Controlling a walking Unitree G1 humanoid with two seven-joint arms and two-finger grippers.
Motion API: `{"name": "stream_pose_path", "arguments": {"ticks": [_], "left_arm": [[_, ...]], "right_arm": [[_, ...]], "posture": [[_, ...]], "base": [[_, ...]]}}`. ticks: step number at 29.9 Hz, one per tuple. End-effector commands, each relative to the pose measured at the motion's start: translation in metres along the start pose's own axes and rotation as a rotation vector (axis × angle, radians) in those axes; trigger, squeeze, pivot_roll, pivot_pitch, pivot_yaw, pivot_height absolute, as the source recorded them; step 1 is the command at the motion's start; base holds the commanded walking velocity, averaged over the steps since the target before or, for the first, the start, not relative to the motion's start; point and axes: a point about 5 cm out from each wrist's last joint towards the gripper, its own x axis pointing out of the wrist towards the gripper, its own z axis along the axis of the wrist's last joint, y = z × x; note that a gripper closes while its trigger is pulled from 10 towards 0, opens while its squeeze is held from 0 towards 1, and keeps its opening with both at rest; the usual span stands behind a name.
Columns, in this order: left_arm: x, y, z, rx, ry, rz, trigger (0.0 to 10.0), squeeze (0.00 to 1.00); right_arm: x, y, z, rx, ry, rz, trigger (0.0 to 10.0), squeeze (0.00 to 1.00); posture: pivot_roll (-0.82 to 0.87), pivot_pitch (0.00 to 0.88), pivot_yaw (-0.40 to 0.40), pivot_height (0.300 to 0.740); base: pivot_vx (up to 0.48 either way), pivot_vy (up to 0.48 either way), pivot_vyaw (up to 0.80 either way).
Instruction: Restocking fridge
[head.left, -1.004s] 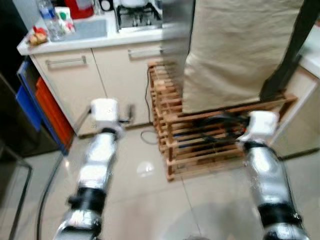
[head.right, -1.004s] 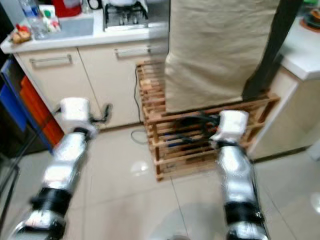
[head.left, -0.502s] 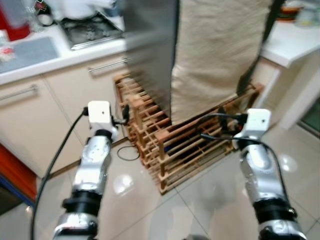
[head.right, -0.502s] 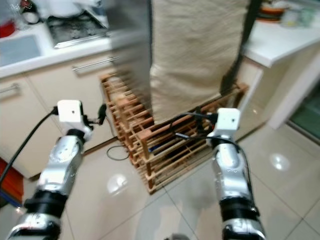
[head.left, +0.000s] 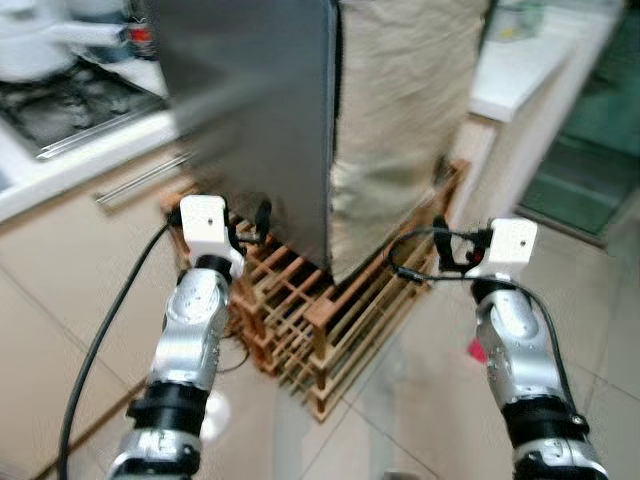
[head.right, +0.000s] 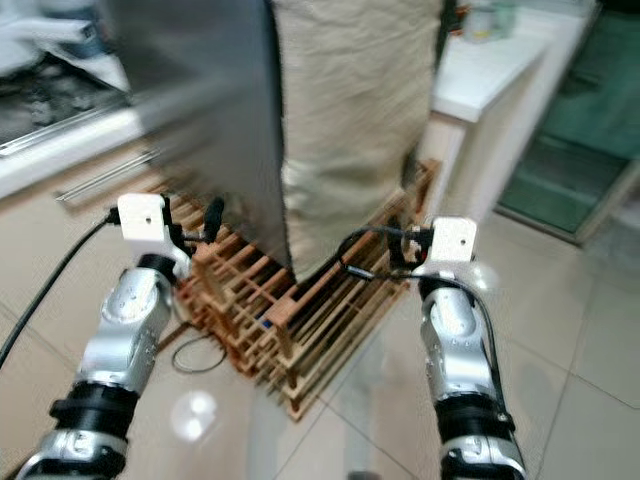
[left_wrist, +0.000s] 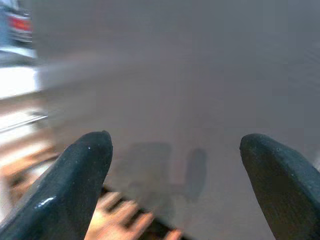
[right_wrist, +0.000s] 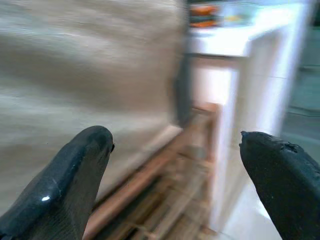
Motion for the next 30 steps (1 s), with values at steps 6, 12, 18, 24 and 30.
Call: {"name": "stream_pose_path", "arguments": {"ticks": [6, 12, 18, 24, 30], "left_arm": [[-0.008, 0.017, 0.002, 0.017, -0.007, 0.037, 10.0, 0.00], [-0.007, 0.031, 0.014, 0.045, -0.043, 0.062, 10.0, 0.00], [-0.008, 0.046, 0.018, 0.154, -0.039, 0.098, 10.0, 0.00], [-0.008, 0.049, 0.024, 0.113, -0.076, 0.091, 10.0, 0.00], [-0.007, 0.039, 0.025, 0.122, -0.087, 0.077, 10.0, 0.00]], "right_arm": [[-0.002, 0.006, 0.004, 0.001, -0.032, 0.014, 10.0, 0.00], [0.002, 0.018, 0.000, 0.018, -0.006, 0.044, 10.0, 0.00], [0.008, 0.042, -0.004, 0.019, 0.024, 0.142, 10.0, 0.00], [0.022, 0.037, 0.003, 0.000, 0.021, 0.156, 10.0, 0.00], [0.028, 0.041, 0.009, 0.004, 0.002, 0.156, 10.0, 0.00]], "posture": [[-0.19, 0.000, 0.021, 0.740], [-0.14, 0.000, -0.018, 0.740], [-0.08, 0.000, -0.076, 0.740], [-0.06, 0.000, -0.095, 0.740], [-0.05, 0.000, -0.086, 0.740]], "base": [[0.000, 0.000, 0.00], [0.000, 0.000, 0.00], [0.000, 0.000, -0.62], [0.000, 0.240, -0.74], [0.000, 0.160, -0.73]]}}
